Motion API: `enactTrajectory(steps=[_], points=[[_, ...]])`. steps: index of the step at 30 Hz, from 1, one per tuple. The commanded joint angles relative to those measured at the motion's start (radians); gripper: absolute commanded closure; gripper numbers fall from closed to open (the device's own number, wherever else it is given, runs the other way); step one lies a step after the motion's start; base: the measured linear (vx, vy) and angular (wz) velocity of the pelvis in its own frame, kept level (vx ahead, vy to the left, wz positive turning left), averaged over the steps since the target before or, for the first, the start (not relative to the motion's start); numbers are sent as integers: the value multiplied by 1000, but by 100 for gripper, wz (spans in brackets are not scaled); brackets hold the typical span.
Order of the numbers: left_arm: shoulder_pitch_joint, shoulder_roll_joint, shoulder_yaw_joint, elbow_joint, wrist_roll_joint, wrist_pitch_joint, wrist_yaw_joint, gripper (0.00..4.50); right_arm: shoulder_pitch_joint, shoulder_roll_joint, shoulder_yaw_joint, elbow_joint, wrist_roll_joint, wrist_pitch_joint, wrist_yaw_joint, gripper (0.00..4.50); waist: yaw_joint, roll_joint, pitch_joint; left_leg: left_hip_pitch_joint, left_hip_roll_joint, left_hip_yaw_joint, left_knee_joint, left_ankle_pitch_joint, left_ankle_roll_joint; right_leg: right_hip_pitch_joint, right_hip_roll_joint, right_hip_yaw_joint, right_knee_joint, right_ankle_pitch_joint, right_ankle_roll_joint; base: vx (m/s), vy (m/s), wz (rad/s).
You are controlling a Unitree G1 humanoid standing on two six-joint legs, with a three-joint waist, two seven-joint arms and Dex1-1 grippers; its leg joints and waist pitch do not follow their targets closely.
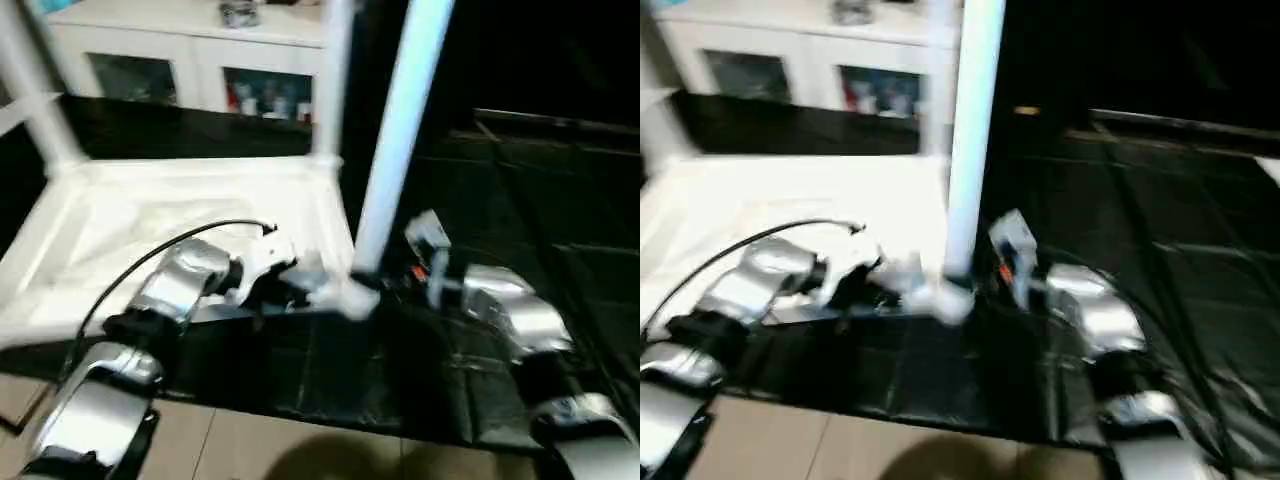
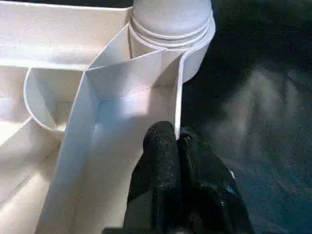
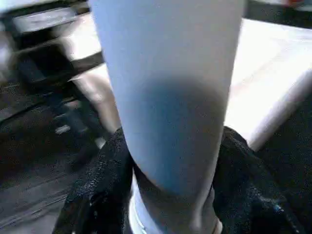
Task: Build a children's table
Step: Rotate leg to tighten
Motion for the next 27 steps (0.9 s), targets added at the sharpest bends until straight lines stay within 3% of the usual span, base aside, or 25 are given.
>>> enactTrajectory(steps=[1, 5, 10, 12, 14, 22, 26, 27], points=[[-27, -63, -3, -1, -16, 13, 54, 450, -18, 70, 50, 40, -21, 37, -85, 254, 0, -5, -57, -16, -28, 11, -68, -234, 9, 56, -37, 27, -94, -516, -83, 0, 0, 0], [-73, -124, 39, 58, -11, 46, 188, 450, -63, 162, 1, 85, -38, 46, -296, 256, -9, -2, -59, -14, -27, 13, -69, -220, 10, 53, -34, 32, -87, -441, -113, 0, 0, 0], [-105, -158, 55, 96, -16, 51, 252, 450, -70, 210, -33, 87, 6, 34, -292, 256, -7, -2, -65, -18, -24, 16, -67, -179, 34, 62, -33, 38, -69, -279, -172, 0, 0, 0], [-101, -154, 53, 91, -17, 49, 242, 450, -62, 204, -33, 75, 16, 37, -271, 200, -6, -1, -67, -18, -24, 17, -65, -154, 45, 66, -34, 40, -61, -209, -200, 0, 0, 0], [-98, -148, 51, 90, -13, 41, 231, 450, -54, 199, -33, 65, 20, 37, -257, 200, -5, -1, -69, -18, -24, 19, -64, -134, 58, 69, -33, 41, -56, -157, -222, 0, 0, 0], [-78, -107, 49, 81, -14, 7, 140, 450, -8, 139, -24, 2, 35, 33, -117, 113, 0, 4, -64, -16, -21, 18, -67, -178, 55, 70, -35, 41, -66, -212, -211, 0, 0, 0], [-61, -65, 23, 64, -11, -31, 40, 450, 33, 16, -3, -61, 67, 41, 64, 68, 9, 1, -64, -14, -20, 20, -65, -176, 69, 71, -36, 42, -65, -198, -219, 0, 0, 0], [-59, -62, 22, 61, -12, -31, 30, 450, 35, 9, -5, -66, 72, 44, 75, 68, 12, 6, -64, -15, -19, 19, -66, -176, 69, 72, -36, 42, -63, -194, -222, 0, 0, 0]])
